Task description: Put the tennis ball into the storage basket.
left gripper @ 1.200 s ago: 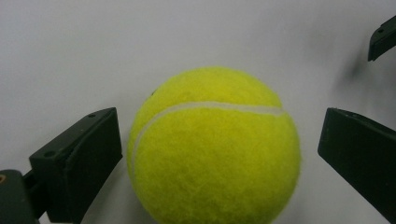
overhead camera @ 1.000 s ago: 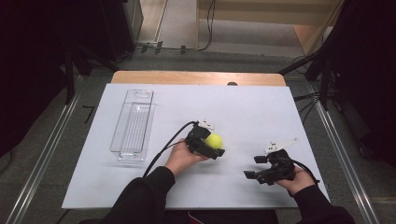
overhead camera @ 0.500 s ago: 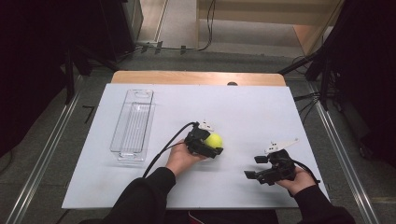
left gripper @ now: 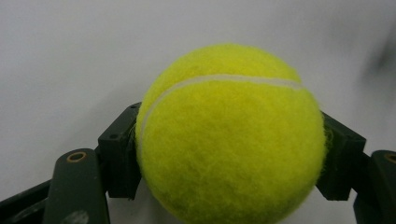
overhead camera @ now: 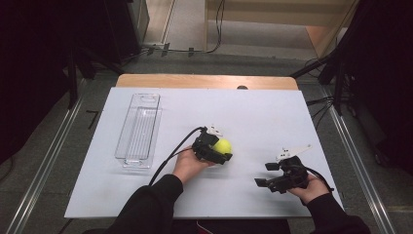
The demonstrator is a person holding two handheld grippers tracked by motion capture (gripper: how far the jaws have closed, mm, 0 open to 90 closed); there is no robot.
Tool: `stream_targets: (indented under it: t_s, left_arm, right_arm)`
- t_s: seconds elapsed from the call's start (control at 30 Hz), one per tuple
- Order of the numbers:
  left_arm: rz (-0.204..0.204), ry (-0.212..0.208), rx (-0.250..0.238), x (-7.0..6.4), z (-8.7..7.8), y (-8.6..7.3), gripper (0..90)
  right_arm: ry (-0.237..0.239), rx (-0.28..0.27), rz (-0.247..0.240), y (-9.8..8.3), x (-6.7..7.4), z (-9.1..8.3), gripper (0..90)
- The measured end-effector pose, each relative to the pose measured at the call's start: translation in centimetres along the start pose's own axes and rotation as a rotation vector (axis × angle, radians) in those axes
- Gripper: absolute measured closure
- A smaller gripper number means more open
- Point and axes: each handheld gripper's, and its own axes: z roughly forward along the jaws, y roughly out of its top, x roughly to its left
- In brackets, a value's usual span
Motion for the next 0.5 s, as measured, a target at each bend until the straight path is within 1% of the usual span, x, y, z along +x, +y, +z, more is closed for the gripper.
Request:
stream_targets:
  t_s: [0.07, 0.17, 0.2, 0.3, 0.4, 0.5]
  left_arm:
    - [-0.013, 0.001, -0.009, 0.1, -0.2, 0.1, 26.3]
    - [-0.019, -0.005, -0.01, 0.2, -0.5, 0.2, 26.3]
    - [-0.032, -0.007, -0.014, 0.2, -0.6, 0.3, 26.4]
    - [-0.039, -0.014, -0.013, 0.3, -0.8, 0.4, 26.3]
    - [-0.035, -0.012, -0.009, 0.3, -1.2, 0.6, 26.3]
    - [-0.033, -0.02, -0.006, 0.3, -1.6, 0.8, 26.3]
  right_arm:
    - [0.0, 0.0, 0.0, 0.0, 0.0, 0.0, 19.2]
    - [-0.001, 0.002, -0.001, 0.0, 0.0, 0.0, 19.2]
    - [-0.001, 0.001, 0.0, 0.0, 0.0, 0.0, 19.3]
    - [-0.001, 0.002, 0.001, 0.0, 0.0, 0.0, 19.2]
    - [-0.001, 0.002, 0.0, 0.0, 0.0, 0.0, 19.2]
    - [-0.001, 0.004, 0.001, 0.1, 0.1, 0.0, 19.2]
